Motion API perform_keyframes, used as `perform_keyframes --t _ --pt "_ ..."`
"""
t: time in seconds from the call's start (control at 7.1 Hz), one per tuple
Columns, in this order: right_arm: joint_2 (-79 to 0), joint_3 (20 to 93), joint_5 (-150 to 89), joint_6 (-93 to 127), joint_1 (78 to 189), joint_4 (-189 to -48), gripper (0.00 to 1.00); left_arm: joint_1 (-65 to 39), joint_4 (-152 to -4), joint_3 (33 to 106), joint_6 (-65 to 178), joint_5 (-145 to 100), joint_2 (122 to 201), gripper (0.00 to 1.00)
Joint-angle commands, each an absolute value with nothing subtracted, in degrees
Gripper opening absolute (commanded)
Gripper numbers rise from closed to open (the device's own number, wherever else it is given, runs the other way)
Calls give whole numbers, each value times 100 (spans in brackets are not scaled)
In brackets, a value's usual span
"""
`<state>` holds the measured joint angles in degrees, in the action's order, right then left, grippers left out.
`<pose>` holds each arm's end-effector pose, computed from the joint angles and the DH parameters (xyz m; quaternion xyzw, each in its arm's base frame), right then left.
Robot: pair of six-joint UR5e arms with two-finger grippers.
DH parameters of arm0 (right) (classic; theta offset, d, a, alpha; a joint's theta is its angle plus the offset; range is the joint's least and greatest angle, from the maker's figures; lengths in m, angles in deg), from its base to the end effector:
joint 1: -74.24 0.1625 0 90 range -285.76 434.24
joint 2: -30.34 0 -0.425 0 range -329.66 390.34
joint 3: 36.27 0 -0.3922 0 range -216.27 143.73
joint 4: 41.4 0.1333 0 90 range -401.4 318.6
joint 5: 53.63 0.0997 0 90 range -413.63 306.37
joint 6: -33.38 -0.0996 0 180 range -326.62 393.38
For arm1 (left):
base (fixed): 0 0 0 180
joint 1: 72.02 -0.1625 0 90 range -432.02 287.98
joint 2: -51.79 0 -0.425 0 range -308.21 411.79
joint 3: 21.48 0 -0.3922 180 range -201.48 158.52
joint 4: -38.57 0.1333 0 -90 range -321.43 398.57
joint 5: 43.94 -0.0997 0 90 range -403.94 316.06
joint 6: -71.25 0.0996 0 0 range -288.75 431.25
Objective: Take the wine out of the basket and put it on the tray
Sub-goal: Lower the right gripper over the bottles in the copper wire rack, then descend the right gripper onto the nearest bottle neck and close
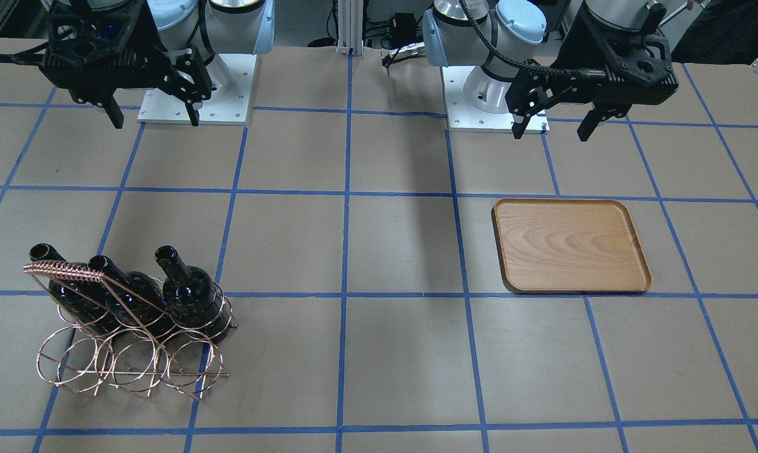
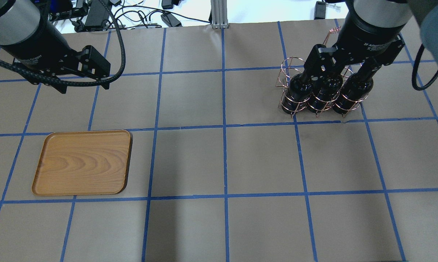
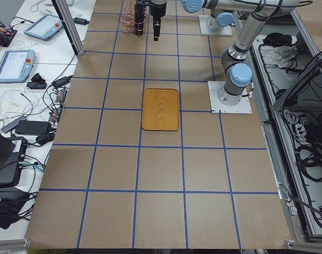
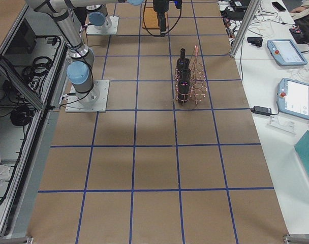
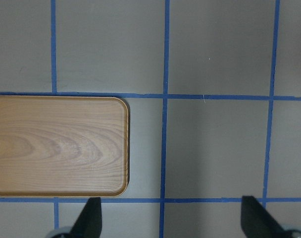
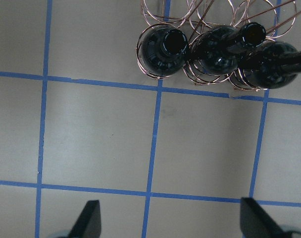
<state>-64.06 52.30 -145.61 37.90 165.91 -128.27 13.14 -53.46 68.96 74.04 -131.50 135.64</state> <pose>0.1433 -0.4579 0.5314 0.0536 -0.9981 0.0231 0.0179 -0.0990 -0.4606 0.5312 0.0172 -0.9991 0.0334 0.0191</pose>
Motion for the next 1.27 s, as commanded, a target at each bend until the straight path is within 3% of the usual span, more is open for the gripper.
perform_keyframes --t 0.0,1.13 --pt "-6397 5223 -14548 3829 16591 -12971 100 1314 -5346 6905 7406 -13157 13564 100" --pt "-5441 5285 -14442 5359 15862 -14236 100 1314 -5346 6914 7397 -13166 13564 100"
